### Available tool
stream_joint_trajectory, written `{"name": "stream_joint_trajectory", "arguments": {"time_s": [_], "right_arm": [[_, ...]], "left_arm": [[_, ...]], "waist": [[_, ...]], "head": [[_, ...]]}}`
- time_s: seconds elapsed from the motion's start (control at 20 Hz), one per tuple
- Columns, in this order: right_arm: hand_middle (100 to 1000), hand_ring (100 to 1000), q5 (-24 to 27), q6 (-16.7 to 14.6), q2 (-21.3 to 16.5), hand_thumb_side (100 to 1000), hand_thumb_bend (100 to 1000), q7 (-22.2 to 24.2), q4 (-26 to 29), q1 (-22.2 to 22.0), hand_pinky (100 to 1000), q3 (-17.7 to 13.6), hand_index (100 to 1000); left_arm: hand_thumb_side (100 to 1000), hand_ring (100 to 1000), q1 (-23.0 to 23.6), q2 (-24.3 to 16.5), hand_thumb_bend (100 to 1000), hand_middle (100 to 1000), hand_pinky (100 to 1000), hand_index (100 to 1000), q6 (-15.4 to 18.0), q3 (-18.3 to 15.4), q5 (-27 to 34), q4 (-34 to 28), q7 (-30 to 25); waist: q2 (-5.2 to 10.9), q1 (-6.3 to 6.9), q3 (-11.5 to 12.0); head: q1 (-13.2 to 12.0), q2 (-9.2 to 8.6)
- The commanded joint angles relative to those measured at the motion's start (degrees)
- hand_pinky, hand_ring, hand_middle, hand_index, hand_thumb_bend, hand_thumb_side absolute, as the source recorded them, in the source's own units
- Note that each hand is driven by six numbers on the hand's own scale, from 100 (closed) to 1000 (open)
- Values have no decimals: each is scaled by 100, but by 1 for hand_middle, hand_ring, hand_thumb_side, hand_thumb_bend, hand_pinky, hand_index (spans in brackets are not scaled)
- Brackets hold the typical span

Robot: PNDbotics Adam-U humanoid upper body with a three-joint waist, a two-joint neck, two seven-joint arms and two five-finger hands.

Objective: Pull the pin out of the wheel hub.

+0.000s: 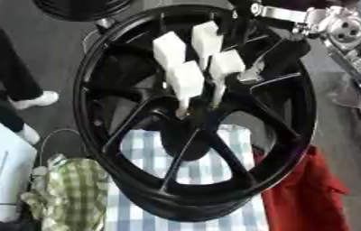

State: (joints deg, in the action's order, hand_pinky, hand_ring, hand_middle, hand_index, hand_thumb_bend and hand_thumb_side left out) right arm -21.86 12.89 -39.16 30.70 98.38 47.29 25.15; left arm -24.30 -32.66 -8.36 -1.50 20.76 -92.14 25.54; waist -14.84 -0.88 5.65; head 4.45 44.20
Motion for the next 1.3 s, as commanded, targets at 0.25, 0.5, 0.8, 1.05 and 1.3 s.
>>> {"name": "stream_joint_trajectory", "arguments": {"time_s": [0.25,0.5,0.8,1.05,1.3], "right_arm": [[657,622,-42,-28,-214,329,558,-132,295,24,761,-79,778],[637,606,5,-30,-212,322,541,-85,326,14,753,-63,759],[617,589,58,-20,-155,307,519,-72,222,13,742,-10,734],[610,584,45,-25,-106,298,508,-59,120,4,739,18,724],[614,588,-5,-72,-68,286,504,9,1,-8,740,44,728]], "left_arm": [[775,873,-77,-98,431,835,760,827,1,-24,-37,-62,-29],[775,872,-59,-89,429,835,761,826,3,-35,-35,-58,-21],[778,872,-52,-70,427,834,761,826,0,-36,-34,-57,-26],[779,870,-52,-64,425,830,761,824,2,-39,-32,-58,-32],[778,867,-53,-57,424,826,759,822,2,-46,-29,-57,-23]], "waist": [[85,22,-14],[84,23,-20],[67,21,-7],[44,20,10],[31,21,17]], "head": [[8,-9],[18,-9],[21,-9],[20,-9],[18,-9]]}}
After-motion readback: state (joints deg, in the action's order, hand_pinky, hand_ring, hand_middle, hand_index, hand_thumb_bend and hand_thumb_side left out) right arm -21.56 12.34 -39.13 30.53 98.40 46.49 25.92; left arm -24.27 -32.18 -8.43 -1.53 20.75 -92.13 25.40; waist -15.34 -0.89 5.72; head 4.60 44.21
